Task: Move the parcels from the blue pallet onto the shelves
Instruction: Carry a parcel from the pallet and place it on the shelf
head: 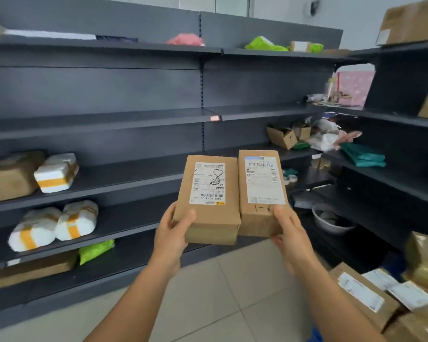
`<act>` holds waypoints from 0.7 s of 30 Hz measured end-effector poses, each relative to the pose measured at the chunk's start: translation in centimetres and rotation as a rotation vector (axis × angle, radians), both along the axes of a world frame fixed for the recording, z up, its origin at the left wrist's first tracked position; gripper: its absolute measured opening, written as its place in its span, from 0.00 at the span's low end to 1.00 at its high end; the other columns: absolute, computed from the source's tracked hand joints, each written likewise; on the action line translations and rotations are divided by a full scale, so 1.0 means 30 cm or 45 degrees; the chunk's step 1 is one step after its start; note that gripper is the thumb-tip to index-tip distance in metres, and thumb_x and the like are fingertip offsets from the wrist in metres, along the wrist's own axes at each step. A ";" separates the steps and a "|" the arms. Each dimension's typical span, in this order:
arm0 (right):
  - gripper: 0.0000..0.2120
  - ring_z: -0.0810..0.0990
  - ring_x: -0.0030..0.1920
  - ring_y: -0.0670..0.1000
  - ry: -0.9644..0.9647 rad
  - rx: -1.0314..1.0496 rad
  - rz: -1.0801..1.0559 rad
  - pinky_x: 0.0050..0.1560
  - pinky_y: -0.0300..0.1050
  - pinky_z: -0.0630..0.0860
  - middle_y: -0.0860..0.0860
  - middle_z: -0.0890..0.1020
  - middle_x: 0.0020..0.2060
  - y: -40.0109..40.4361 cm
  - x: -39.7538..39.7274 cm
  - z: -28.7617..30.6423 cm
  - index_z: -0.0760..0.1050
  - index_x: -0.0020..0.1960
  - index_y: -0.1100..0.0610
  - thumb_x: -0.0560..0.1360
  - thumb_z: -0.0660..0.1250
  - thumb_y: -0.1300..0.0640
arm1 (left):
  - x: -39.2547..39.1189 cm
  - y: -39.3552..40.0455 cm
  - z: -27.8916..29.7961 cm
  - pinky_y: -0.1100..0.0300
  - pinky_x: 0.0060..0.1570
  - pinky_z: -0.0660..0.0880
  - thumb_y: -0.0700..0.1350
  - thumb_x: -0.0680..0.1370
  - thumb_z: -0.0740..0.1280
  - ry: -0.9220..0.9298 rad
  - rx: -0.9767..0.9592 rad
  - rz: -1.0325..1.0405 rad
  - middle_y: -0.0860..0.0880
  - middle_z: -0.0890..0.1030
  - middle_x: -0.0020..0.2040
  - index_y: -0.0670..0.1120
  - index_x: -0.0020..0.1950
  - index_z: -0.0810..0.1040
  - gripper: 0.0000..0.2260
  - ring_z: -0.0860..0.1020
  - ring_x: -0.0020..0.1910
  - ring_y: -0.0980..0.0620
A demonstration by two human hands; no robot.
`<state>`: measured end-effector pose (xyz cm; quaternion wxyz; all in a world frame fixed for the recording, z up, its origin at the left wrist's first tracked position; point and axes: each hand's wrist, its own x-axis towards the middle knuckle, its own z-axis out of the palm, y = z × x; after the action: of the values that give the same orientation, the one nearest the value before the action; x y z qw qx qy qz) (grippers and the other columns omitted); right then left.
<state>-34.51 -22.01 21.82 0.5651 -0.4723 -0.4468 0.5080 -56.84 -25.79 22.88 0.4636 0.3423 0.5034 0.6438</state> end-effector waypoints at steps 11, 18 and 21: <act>0.20 0.72 0.62 0.51 0.042 0.006 0.298 0.64 0.53 0.70 0.46 0.77 0.59 0.399 -0.461 -0.012 0.68 0.67 0.40 0.75 0.64 0.41 | -0.396 0.205 0.031 0.60 0.37 0.73 0.48 0.77 0.68 -0.018 -0.017 0.303 0.56 0.79 0.54 0.59 0.61 0.72 0.14 0.77 0.50 0.56; 0.14 0.75 0.55 0.47 0.040 -0.061 0.489 0.44 0.45 0.73 0.45 0.79 0.55 0.676 -0.694 0.000 0.72 0.62 0.40 0.77 0.63 0.44 | -0.604 0.411 0.003 0.50 0.53 0.75 0.50 0.76 0.70 -0.052 -0.095 0.453 0.54 0.78 0.57 0.60 0.64 0.71 0.19 0.75 0.56 0.50; 0.10 0.74 0.55 0.45 0.017 -0.086 0.556 0.44 0.45 0.71 0.44 0.78 0.55 0.754 -0.802 -0.028 0.72 0.59 0.39 0.77 0.63 0.45 | -0.682 0.454 -0.038 0.50 0.51 0.75 0.50 0.76 0.69 -0.089 -0.122 0.525 0.53 0.78 0.57 0.60 0.64 0.70 0.18 0.75 0.57 0.50</act>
<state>-58.56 0.60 20.97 0.4284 -0.3798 -0.5174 0.6360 -77.32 -12.16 21.75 0.3550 0.1870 0.5764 0.7119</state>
